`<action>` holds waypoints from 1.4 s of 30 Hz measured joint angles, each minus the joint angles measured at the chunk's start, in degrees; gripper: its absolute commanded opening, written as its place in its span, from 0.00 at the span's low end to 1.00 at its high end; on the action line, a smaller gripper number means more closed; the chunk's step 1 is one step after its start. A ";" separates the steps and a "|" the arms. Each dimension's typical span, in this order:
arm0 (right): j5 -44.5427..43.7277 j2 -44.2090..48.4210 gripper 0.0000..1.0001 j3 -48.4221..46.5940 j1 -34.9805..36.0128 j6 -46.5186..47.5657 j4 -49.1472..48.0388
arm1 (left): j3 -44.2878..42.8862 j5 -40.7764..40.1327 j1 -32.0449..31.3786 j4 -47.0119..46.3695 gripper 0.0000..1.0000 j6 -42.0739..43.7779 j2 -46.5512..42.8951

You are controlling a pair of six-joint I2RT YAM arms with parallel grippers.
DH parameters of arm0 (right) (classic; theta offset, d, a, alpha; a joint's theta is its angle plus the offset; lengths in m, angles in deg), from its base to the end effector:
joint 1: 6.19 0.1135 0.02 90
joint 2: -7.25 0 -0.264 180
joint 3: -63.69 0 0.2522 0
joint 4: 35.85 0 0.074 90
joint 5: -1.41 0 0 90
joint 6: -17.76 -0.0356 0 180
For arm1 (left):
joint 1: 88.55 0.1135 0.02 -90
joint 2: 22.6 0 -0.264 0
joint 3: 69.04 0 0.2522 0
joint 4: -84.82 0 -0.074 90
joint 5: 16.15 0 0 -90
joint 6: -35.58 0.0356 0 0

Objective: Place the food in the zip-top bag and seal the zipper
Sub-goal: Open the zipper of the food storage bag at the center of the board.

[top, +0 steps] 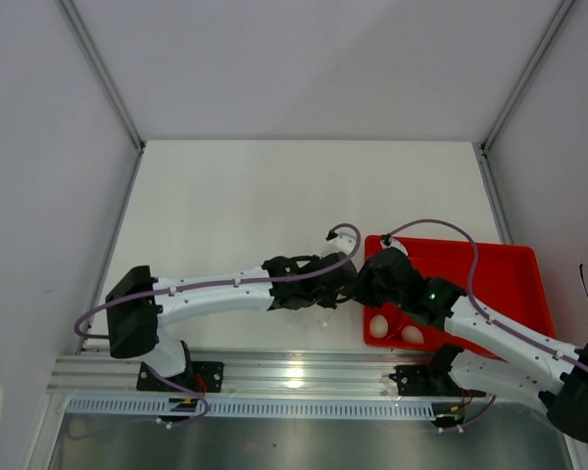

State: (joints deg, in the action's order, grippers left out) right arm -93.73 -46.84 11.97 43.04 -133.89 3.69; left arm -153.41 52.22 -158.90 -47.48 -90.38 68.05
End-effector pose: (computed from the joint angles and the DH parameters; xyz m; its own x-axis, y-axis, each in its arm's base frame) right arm 0.1321 0.1483 0.2438 -0.8326 0.3766 -0.4061 0.0464 0.7780 0.6265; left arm 0.1256 -0.3126 0.2633 -0.6914 0.3131 -0.6511 0.4899 0.8656 -0.1040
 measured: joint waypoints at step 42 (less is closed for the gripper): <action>-1.77 -3.08 0.10 2.78 0.33 6.32 0.87 | 2.36 4.33 2.62 0.81 0.01 1.53 -8.85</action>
State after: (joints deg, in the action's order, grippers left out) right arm -95.50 -49.92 14.75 43.37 -127.57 4.56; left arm -151.05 56.55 -156.28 -46.67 -88.85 59.20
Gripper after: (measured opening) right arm 0.066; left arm 0.006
